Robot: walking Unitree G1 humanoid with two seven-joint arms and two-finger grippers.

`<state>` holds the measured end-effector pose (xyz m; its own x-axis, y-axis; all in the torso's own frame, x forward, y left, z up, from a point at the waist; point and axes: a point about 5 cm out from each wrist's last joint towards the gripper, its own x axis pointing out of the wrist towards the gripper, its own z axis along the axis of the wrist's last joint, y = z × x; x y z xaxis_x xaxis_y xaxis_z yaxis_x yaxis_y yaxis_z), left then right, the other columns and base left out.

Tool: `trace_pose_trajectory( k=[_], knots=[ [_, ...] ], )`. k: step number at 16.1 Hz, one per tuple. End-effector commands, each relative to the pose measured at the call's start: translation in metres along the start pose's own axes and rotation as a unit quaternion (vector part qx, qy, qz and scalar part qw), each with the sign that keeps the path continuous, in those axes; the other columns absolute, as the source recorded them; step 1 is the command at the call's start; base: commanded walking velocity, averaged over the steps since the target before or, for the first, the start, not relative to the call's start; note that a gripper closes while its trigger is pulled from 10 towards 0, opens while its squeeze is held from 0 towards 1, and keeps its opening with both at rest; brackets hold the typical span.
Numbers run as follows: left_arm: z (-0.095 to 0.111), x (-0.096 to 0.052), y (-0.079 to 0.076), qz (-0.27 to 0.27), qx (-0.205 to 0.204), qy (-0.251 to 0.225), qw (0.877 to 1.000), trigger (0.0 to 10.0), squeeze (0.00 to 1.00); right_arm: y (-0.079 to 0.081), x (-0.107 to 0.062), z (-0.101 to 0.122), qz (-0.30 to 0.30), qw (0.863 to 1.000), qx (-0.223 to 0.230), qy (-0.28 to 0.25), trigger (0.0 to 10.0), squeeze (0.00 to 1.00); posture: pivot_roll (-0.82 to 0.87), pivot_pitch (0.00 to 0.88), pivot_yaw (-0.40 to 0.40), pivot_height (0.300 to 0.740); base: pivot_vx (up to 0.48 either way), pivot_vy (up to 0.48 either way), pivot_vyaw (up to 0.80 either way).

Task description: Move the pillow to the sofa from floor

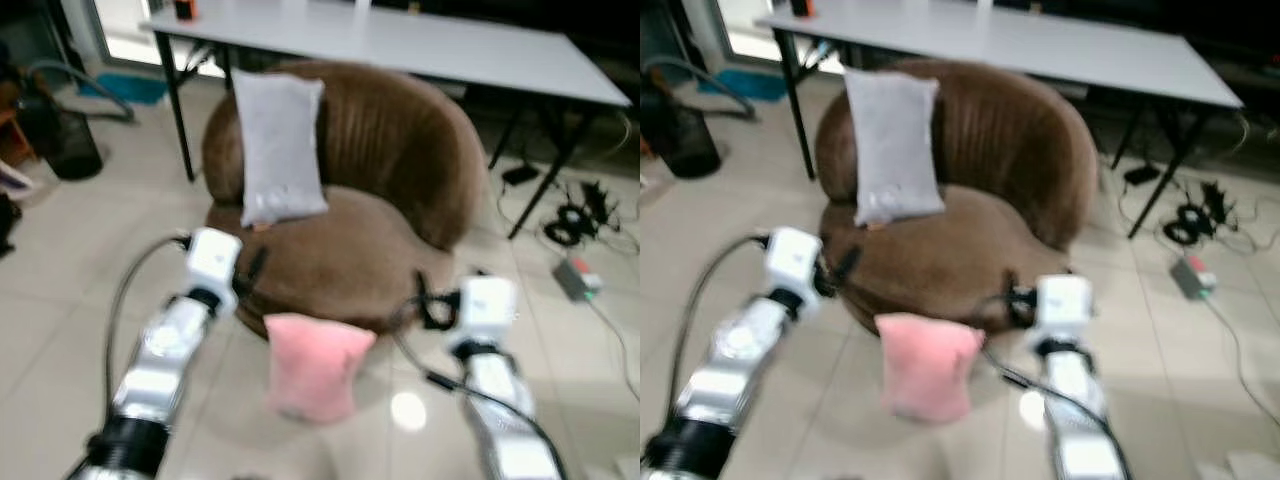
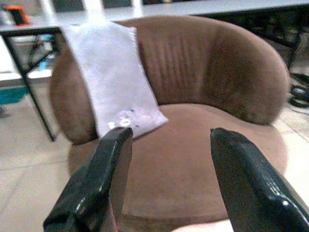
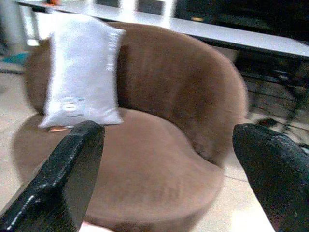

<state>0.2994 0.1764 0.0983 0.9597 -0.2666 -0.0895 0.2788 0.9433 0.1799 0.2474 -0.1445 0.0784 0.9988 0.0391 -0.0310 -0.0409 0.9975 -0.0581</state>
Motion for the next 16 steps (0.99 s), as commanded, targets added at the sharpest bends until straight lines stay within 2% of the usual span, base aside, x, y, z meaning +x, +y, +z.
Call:
trace_pose_trajectory(
  k=[1, 5, 8, 10, 13, 16],
  knots=[
    [0.005, 0.001, -0.002, 0.001, 0.003, -0.012, 1.0, 10.0, 0.0, -0.005, 0.003, 0.002, 0.004, 1.0, -0.01, -0.005, 10.0, 0.0, 0.13, 0.006, -0.028, 0.74, 0.0, -0.472, 0.8],
    [0.001, -0.008, 0.001, 0.01, 0.009, -0.011, 1.0, 10.0, 0.0, 0.008, 0.004, 0.001, 0.044, 0.999, -0.012, -0.001, 10.0, 0.0, 0.13, 0.008, -0.043, 0.74, 0.0, -0.469, 0.8],
    [0.002, -0.012, -0.001, 0.018, 0.005, -0.024, 1.0, 10.0, 0.0, 0.009, 0.003, 0.001, 0.053, 0.999, -0.012, -0.001, 10.0, 0.0, 0.13, 0.016, -0.051, 0.74, 0.0, -0.458, 0.8],
    [0.01, -0.013, -0.006, 0.019, -0.013, -0.051, 0.998, 10.0, 0.0, 0.007, 0.003, 0.0, 0.054, 0.999, -0.007, 0.001, 10.0, 0.0, 0.13, 0.02, -0.054, 0.74, 0.0, -0.154, 0.8],
    [0.015, -0.01, -0.007, 0.013, -0.015, -0.067, 0.998, 10.0, 0.0, 0.006, 0.002, -0.001, 0.047, 0.999, 0.003, 0.007, 10.0, 0.0, 0.12, 0.02, -0.052, 0.74, 0.0, 0.0, 0.0],
    [0.018, -0.008, -0.007, 0.007, -0.021, -0.077, 0.997, 10.0, 0.0, 0.0, 0.001, -0.001, 0.027, 1.0, 0.005, 0.005, 10.0, 0.0, 0.11, 0.017, -0.044, 0.74, 0.414, 0.0, 0.0]
  ],
)
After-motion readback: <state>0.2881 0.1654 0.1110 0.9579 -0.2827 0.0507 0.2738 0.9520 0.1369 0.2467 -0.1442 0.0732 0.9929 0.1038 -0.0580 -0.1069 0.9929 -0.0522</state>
